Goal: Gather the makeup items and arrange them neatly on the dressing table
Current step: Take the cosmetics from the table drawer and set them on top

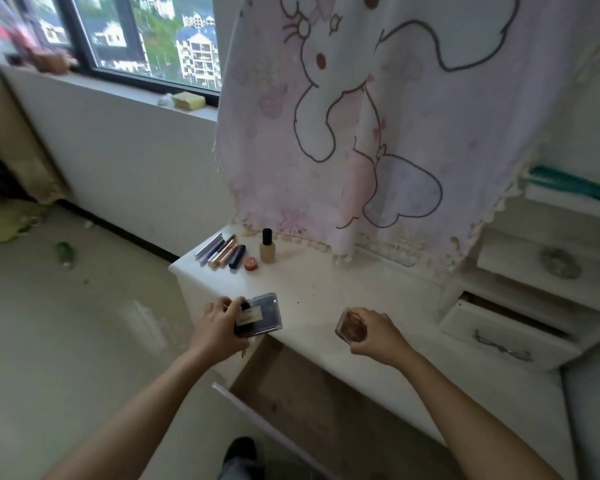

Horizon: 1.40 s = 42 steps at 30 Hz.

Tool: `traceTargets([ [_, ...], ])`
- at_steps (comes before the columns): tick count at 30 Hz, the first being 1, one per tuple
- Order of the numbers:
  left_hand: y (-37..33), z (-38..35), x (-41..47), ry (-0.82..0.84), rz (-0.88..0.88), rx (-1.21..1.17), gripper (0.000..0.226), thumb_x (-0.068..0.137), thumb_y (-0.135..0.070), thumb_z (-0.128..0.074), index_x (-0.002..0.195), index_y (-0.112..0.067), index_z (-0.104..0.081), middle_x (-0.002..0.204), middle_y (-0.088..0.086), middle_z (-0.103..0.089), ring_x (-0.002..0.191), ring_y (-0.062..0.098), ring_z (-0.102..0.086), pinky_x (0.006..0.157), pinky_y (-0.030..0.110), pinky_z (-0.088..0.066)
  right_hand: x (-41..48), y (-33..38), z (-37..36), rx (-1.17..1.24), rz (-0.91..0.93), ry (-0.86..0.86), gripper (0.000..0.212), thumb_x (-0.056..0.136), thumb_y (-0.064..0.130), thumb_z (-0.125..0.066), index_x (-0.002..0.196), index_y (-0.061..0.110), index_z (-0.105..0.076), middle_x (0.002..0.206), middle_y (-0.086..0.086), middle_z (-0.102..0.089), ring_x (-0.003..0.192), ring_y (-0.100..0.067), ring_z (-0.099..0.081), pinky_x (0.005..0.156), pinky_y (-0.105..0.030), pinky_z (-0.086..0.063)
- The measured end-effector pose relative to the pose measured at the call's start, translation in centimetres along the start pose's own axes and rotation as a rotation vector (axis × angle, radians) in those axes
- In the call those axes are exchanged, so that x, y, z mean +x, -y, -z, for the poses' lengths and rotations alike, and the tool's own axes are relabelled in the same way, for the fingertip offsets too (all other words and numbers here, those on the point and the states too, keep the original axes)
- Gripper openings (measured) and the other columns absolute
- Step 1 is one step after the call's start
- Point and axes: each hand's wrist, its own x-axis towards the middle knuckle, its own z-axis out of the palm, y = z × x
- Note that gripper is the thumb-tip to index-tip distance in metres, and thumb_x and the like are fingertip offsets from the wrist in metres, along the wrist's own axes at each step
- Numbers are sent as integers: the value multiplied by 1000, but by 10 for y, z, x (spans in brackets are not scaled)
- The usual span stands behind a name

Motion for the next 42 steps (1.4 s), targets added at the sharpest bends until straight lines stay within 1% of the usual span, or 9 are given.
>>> traceTargets([
  [4,-4,-1,33,66,-29,16,74,74,-32,-66,137,-23,-29,136,7,-33,123,24,-31,99,32,-34,30,8,0,-66,-6,33,71,72,18,-65,137,23,-36,128,-8,-49,118,-27,-38,94,-31,-40],
  [7,-5,-10,66,117,-54,31,74,73,-33,-66,136,-26,-27,135,5,-32,122,22,-30,98,32,-36,56,11,-2,-96,-25,45,71,73,17,-65,137,24,-34,131,-6,-46,120,-27,-36,94,-33,-41],
  [12,-3,-29,126,214,-124,63,71,72,-32,-65,133,-27,-29,131,3,-36,117,21,-35,98,31,-35,101,13,-8,-98,-95,48,69,74,18,-63,136,26,-35,131,-3,-46,120,-26,-36,94,-31,-40],
  [16,-4,-43,173,310,-178,72,71,72,-33,-66,132,-27,-30,130,3,-37,116,22,-37,98,31,-36,136,10,-9,-116,-159,27,66,74,18,-63,134,25,-37,132,-2,-47,120,-26,-37,93,-31,-40],
  [22,0,-60,221,388,-288,115,70,73,-29,-64,134,-23,-30,129,5,-37,116,23,-36,98,32,-36,176,1,-17,-139,-279,37,65,78,18,-59,137,25,-32,137,-1,-42,123,-25,-35,94,-30,-38],
  [28,7,-68,238,426,-360,116,68,75,-26,-61,135,-20,-29,129,7,-35,118,26,-33,96,32,-35,204,0,-26,-146,-338,44,63,79,16,-59,136,24,-34,137,-2,-42,123,-28,-35,95,-32,-38],
  [35,13,-72,242,480,-419,159,70,75,-27,-60,137,-21,-28,132,8,-32,119,26,-31,98,32,-32,227,5,-38,-182,-319,56,64,80,17,-58,138,23,-31,140,-3,-38,125,-27,-33,98,-33,-37],
  [39,15,-75,245,505,-446,216,70,76,-27,-59,138,-20,-26,134,10,-32,121,28,-30,99,35,-32,238,11,-47,-180,-278,93,67,79,14,-57,139,23,-29,141,-3,-36,126,-27,-31,98,-32,-36],
  [42,19,-75,246,536,-436,228,72,76,-28,-60,139,-20,-25,134,11,-31,121,29,-30,101,36,-31,241,11,-51,-185,-288,98,66,80,13,-56,139,24,-29,141,-3,-36,127,-27,-31,98,-33,-36],
])
